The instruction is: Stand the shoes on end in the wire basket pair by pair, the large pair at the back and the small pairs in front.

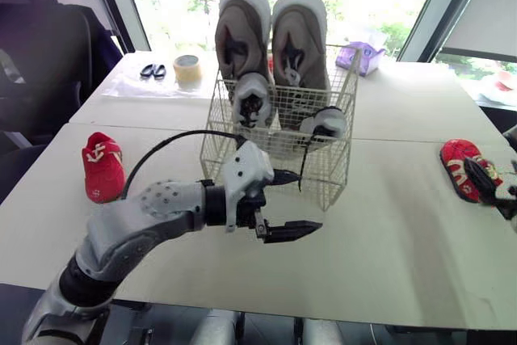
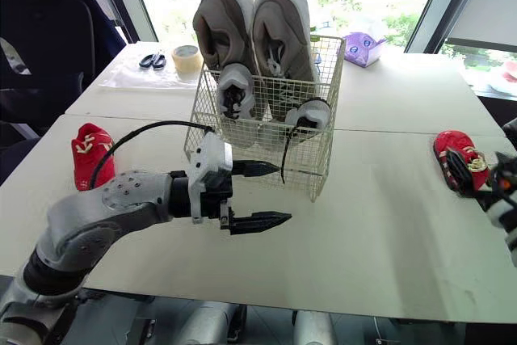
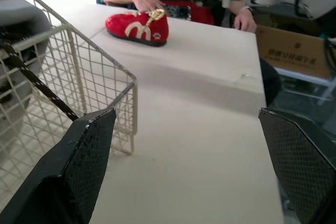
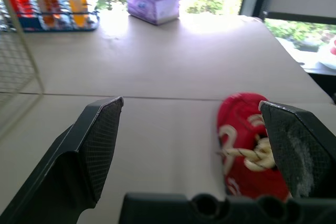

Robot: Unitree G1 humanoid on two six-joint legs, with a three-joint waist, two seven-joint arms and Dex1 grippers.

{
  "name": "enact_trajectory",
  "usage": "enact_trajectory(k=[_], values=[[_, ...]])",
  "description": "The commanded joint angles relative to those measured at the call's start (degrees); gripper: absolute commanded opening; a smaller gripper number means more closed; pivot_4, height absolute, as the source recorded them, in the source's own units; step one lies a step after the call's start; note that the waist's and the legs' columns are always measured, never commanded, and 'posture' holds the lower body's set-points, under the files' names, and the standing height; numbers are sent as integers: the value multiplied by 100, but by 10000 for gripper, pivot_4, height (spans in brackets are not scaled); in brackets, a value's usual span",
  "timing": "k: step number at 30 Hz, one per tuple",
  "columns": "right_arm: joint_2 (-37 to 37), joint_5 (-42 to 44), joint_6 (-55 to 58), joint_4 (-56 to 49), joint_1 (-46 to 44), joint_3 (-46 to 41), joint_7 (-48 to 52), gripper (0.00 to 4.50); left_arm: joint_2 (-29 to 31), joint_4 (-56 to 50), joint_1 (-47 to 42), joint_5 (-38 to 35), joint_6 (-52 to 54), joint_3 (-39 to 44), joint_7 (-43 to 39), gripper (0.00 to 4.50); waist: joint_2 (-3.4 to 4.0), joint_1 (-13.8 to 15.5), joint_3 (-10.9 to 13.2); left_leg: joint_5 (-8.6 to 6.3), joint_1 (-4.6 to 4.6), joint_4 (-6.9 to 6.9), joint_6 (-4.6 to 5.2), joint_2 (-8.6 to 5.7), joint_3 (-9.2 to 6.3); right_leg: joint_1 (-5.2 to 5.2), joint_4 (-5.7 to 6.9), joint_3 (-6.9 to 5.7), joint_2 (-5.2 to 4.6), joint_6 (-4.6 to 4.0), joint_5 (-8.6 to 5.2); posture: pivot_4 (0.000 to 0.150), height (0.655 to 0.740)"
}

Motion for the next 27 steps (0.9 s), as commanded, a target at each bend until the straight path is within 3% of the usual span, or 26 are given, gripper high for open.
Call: enact_trajectory(k=[1,4,12,27], values=[[81,-349,-387,119,291,-266,356,45000,-247,91,88,-1313,66,469,-505,44469,3,-10,2,0,-2,1,0,0,0,-2,1,-2,0,0,0,1500,6595],[106,-512,-453,396,366,-274,450,45000,-336,48,85,-1779,231,607,-305,44469,21,-31,-1,0,5,1,0,3,-1,0,4,-1,0,0,0,1500,6595],[116,-1142,-949,1742,-402,402,688,45000,-330,-114,192,-2064,487,503,87,44469,25,-27,-2,0,10,7,0,4,1,6,6,-1,2,-1,0,1500,6595],[-35,-1975,-2647,6302,-3474,1252,892,45000,-178,-165,315,-1172,551,341,199,44469,36,-27,-1,2,4,14,1,-3,10,4,10,1,4,0,0,1500,6595]])
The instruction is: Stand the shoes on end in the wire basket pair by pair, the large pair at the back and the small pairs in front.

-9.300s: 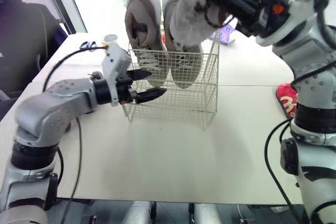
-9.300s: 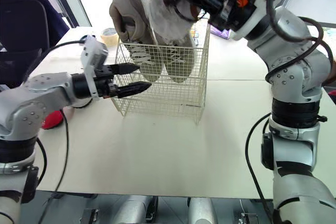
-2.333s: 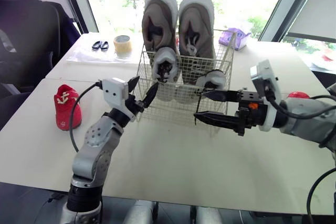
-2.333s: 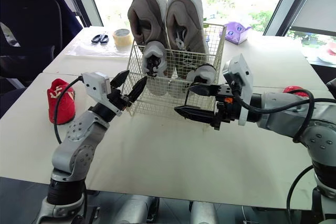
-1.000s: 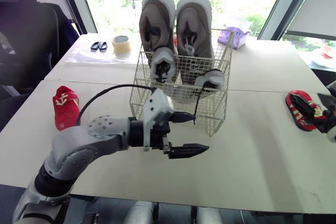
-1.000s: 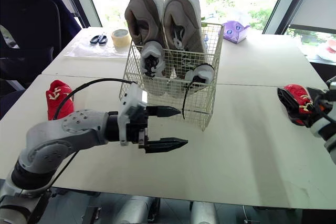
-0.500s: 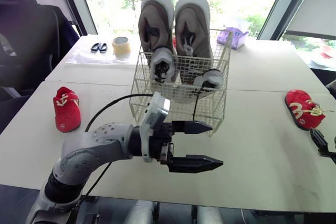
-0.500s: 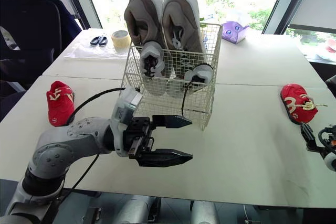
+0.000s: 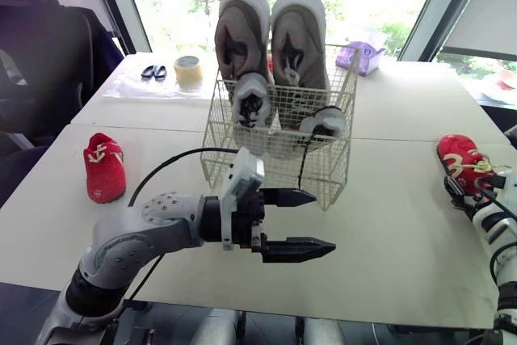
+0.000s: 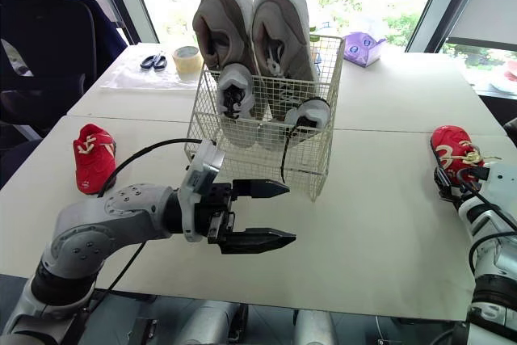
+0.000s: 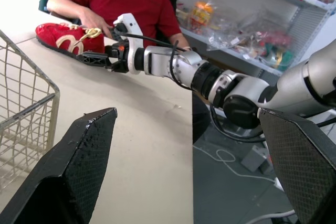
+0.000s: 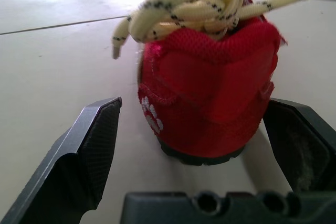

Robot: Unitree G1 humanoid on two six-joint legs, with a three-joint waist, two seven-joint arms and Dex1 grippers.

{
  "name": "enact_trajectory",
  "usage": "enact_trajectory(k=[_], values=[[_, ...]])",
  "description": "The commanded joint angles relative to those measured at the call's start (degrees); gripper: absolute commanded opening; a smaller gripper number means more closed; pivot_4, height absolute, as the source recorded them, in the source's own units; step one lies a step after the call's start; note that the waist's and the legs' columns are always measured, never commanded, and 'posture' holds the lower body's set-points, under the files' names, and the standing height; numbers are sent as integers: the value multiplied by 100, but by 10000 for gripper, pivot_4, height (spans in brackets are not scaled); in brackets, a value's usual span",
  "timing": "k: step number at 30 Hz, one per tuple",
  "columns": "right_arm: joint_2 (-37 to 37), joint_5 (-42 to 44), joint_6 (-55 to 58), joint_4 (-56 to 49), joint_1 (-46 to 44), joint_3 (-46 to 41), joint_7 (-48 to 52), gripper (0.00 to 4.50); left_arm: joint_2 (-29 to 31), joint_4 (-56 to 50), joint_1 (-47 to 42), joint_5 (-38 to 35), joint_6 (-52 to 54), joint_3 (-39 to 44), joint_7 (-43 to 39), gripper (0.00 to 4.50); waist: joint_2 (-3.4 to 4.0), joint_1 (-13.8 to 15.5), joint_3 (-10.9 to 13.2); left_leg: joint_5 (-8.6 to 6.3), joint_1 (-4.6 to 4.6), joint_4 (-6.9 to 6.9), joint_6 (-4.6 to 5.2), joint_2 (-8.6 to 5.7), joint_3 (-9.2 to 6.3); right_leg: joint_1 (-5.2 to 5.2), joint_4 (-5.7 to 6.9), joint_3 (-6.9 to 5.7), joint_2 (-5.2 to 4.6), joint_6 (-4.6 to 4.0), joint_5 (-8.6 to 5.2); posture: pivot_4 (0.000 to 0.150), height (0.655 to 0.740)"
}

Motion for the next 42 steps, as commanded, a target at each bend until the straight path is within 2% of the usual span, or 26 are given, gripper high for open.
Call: enact_trajectory(k=[1,8,9,10,12,14,17,22,24,25,28,30,33,37,42], values=[[-175,-169,-583,778,-460,-30,-81,45000,24,-192,1,77,16,14,53,44469,0,-4,0,0,0,0,0,0,0,0,1,1,0,0,0,1500,6595],[-297,-375,-1302,2083,-1113,82,-85,45000,46,-188,-6,31,90,114,153,44469,-1,-11,0,0,-1,2,0,0,0,0,2,1,0,0,0,1500,6595],[-297,-396,-1364,2177,-1158,109,-67,39615,46,-174,-16,2,101,146,160,45000,-2,-17,1,0,-1,2,0,0,0,1,2,1,1,0,0,1500,6595],[-293,-408,-1420,2252,-1195,132,-58,37051,34,-146,-31,-51,110,187,173,45000,-2,-22,1,0,-1,4,0,0,0,1,2,1,1,0,0,1500,6595],[-276,-410,-1498,2338,-1244,154,-52,27927,13,-88,-65,-122,117,244,177,45000,-2,-29,1,0,-1,4,0,0,0,1,2,1,1,0,0,1500,6595],[-248,-350,-1576,2300,-1259,108,-66,22207,-44,-16,-125,-167,84,287,173,45000,-2,-34,1,0,-1,4,0,0,0,2,2,1,0,0,0,1500,6595],[-240,-239,-1745,1848,-1263,8,-144,21933,-184,230,-343,-246,-33,461,148,45000,-1,-34,1,0,-1,5,0,0,0,2,3,1,1,0,0,1500,6595],[-502,-77,-1711,50,-1397,-105,-277,21933,-621,1327,-1343,105,-368,786,99,45000,34,-32,13,6,-11,5,9,-12,3,-12,11,7,-6,3,1,1500,6595],[-652,-66,-1576,-665,-1518,-66,-291,21933,-783,1836,-1765,266,-553,832,-187,45000,37,-42,14,6,-10,3,9,-11,7,-15,14,12,-4,5,2,1500,6595],[-719,-59,-1488,-979,-1661,-34,-341,21933,-867,2169,-2024,385,-679,844,-392,45000,37,-42,14,6,-11,2,9,-12,8,-18,15,13,-4,7,1,1500,6595],[-1186,43,-1203,-1898,-2689,346,-12,21933,-1268,3942,-3552,1016,-1385,935,-972,45000,38,-27,35,7,-15,0,7,-13,8,-24,18,11,-2,8,1,1500,6595],[-1324,147,-951,-2476,-3052,715,469,21933,-1117,4947,-4365,1171,-1476,1196,-1351,45000,37,-49,64,23,-38,4,13,-20,9,-45,21,10,-3,11,5,1500,6595],[-1412,401,-506,-3204,-3229,1050,1009,21933,-689,5782,-4962,1224,-1291,1481,-1982,45000,15,-138,55,17,-41,-15,24,-9,-2,-52,18,-4,0,45,10,1500,6595],[-1561,931,201,-4267,-3312,1339,1635,21933,148,6169,-5338,1150,-520,1657,-2858,45000,11,-184,65,16,-31,-60,22,-21,-5,-62,1,0,-8,51,6,1500,6595],[-1466,1243,731,-4947,-3372,1578,1973,21933,722,6419,-5617,1137,0,1990,-3131,45000,-4,-122,84,54,-63,-67,-43,-28,-33,-91,1,-9,-10,53,7,1500,6595]])
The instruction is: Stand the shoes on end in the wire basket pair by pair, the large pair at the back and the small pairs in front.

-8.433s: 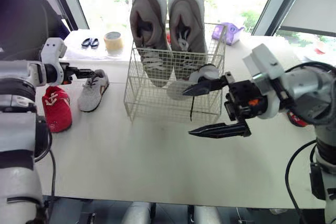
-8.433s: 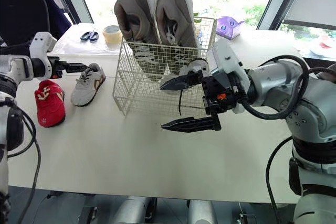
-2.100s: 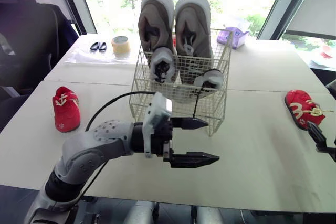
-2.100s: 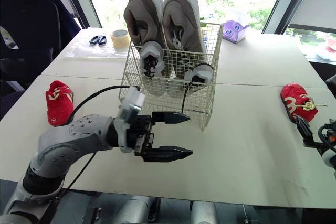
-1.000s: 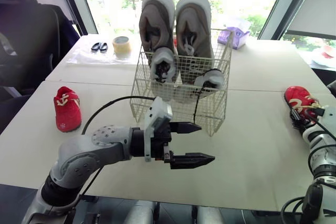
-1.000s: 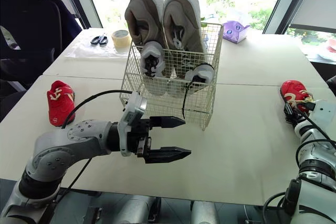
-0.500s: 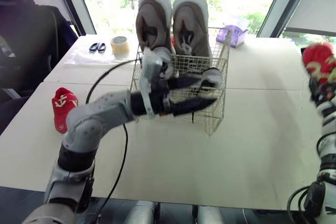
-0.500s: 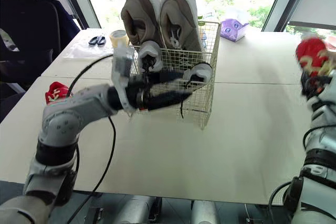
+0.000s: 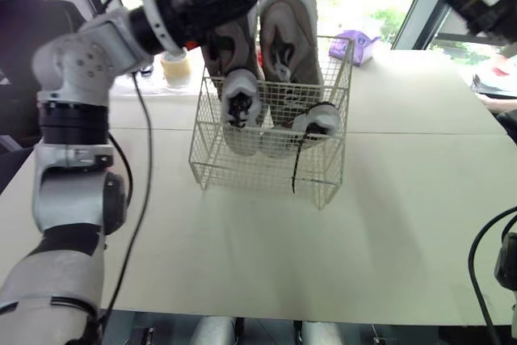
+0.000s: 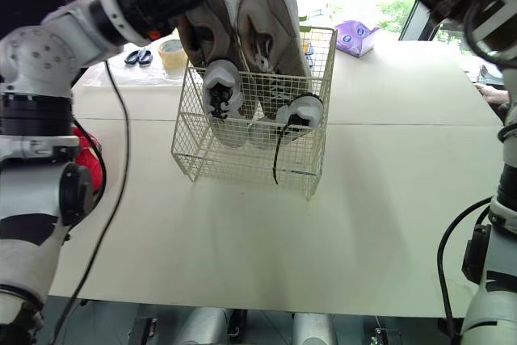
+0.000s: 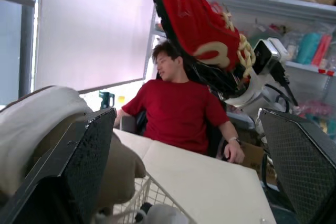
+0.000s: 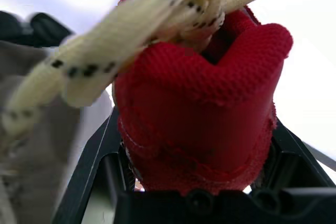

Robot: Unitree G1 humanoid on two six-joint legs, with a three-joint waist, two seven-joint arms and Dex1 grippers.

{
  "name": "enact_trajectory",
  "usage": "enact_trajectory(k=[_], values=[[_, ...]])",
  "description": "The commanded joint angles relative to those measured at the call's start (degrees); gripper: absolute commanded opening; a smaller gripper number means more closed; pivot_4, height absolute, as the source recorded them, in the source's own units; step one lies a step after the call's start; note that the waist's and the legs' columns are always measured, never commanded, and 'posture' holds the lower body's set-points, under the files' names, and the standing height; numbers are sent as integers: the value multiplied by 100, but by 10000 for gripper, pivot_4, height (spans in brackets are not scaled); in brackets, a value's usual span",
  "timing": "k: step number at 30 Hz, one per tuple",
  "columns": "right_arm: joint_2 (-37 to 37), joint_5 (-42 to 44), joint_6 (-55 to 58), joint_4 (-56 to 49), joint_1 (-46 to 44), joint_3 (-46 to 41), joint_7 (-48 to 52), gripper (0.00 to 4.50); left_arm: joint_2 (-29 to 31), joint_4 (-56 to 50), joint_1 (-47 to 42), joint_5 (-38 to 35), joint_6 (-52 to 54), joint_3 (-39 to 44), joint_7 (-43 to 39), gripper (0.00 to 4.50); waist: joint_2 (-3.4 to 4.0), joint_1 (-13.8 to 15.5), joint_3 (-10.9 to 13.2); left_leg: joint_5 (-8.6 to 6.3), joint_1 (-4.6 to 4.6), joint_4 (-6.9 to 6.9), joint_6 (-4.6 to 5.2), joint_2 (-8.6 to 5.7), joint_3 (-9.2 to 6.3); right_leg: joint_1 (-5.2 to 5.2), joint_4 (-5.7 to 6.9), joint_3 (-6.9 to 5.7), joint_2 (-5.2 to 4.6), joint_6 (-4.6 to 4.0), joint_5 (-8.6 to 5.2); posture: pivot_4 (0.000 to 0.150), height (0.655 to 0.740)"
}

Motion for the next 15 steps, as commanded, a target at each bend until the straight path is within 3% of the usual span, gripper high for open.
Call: enact_trajectory(k=[1,5,15], values=[[-27,224,164,-475,-225,-35,190,21933,313,-7,-395,-55,291,385,-232,45000,-2,16,1,1,-4,1,-2,-2,-5,1,-2,-3,0,1,1,1500,6595],[286,406,216,-374,-558,282,637,21933,510,278,-581,-160,1168,599,-74,45000,-3,-12,1,-1,3,7,3,-18,-8,12,-2,-1,-11,10,6,1500,6595],[504,-191,-150,-340,-763,943,1410,21933,319,186,-683,-168,1824,568,-420,45000,-5,-29,2,1,24,4,0,-20,-15,24,16,1,-10,10,8,1500,6595]])
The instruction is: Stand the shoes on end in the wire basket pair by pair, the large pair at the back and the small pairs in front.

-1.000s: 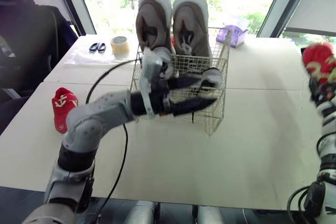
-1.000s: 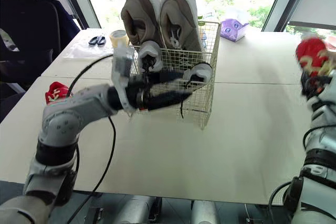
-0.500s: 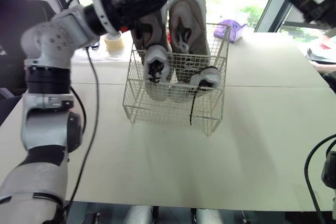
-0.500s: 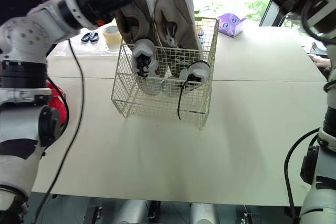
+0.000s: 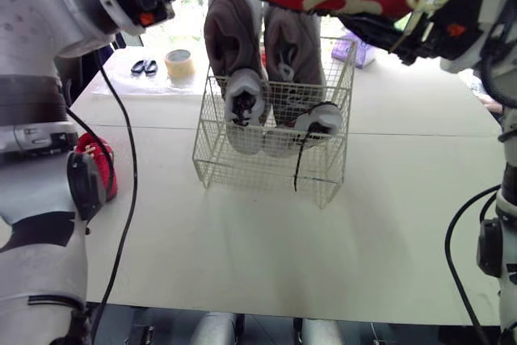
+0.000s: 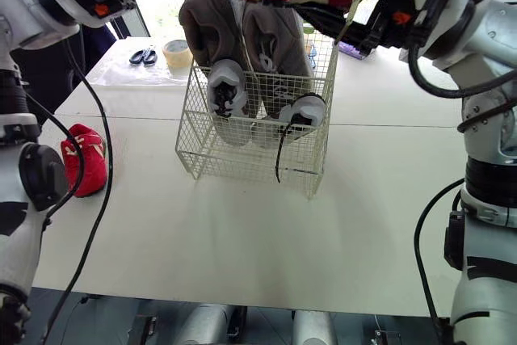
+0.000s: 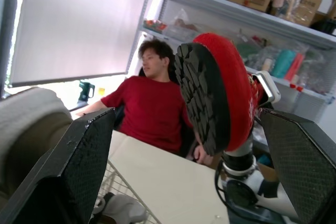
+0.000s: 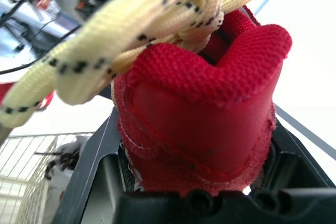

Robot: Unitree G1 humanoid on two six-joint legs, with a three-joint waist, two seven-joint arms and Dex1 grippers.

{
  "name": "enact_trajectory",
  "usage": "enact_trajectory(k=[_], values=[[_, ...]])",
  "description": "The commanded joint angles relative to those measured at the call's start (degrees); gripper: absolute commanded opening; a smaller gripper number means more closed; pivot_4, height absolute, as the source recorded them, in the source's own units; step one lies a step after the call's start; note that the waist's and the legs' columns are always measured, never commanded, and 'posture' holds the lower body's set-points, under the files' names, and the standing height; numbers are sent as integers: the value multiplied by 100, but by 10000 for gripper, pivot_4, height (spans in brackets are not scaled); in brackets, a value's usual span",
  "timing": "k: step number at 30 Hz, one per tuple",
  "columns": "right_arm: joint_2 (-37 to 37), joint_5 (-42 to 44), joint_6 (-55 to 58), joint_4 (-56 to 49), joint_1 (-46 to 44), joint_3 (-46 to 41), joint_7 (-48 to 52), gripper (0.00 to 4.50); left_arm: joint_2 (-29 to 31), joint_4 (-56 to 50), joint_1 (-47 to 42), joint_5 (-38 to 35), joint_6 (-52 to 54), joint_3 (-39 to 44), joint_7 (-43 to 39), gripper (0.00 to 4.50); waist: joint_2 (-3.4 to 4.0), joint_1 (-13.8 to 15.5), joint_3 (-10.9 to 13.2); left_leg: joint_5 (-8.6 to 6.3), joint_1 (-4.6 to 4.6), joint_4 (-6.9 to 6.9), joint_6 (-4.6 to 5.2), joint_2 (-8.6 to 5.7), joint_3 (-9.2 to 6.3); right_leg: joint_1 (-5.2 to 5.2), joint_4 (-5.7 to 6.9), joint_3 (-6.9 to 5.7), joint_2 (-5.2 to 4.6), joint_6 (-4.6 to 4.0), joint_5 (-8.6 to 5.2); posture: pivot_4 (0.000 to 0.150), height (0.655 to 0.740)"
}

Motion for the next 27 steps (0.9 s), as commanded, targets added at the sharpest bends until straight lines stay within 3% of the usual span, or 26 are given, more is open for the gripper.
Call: enact_trajectory(k=[1,8,11,15,18,23,27], values=[[28,-335,-359,-30,-134,67,168,21933,20,-51,-241,-76,262,91,-230,45000,0,-4,0,0,0,0,0,0,0,-1,0,0,0,0,0,1500,6595],[191,-714,-704,12,-167,127,194,21933,70,-231,-161,153,365,-195,-732,45000,0,-12,0,17,0,-2,-30,0,2,-5,4,4,0,0,0,1500,6595],[233,-961,-916,-110,-166,191,179,21931,37,-341,-94,283,323,-368,-898,36396,0,-9,0,17,-1,-1,-30,-1,2,-5,5,5,-1,0,0,1500,6595],[285,-969,-877,-258,-125,197,176,21931,-55,-123,-191,425,215,-318,-888,15150,0,-8,0,18,0,-1,-31,-1,2,-5,6,6,-1,0,0,1500,6595],[280,-972,-815,-349,-85,177,168,21931,-51,-139,-146,450,286,-322,-993,2415,0,-16,0,18,-1,0,-31,-1,2,-8,8,6,-1,-1,0,1500,6595],[200,-653,-171,-554,185,-82,20,44415,-100,97,-107,322,385,87,-755,2292,0,-6,0,19,-1,2,-32,-1,2,-7,10,6,-1,-1,0,1500,6595],[526,529,1207,-836,737,-940,-935,44415,-254,158,26,-73,600,851,-202,2292,-1,8,-1,18,-6,18,-31,0,-2,-6,17,6,-2,-1,1,1500,6595]])
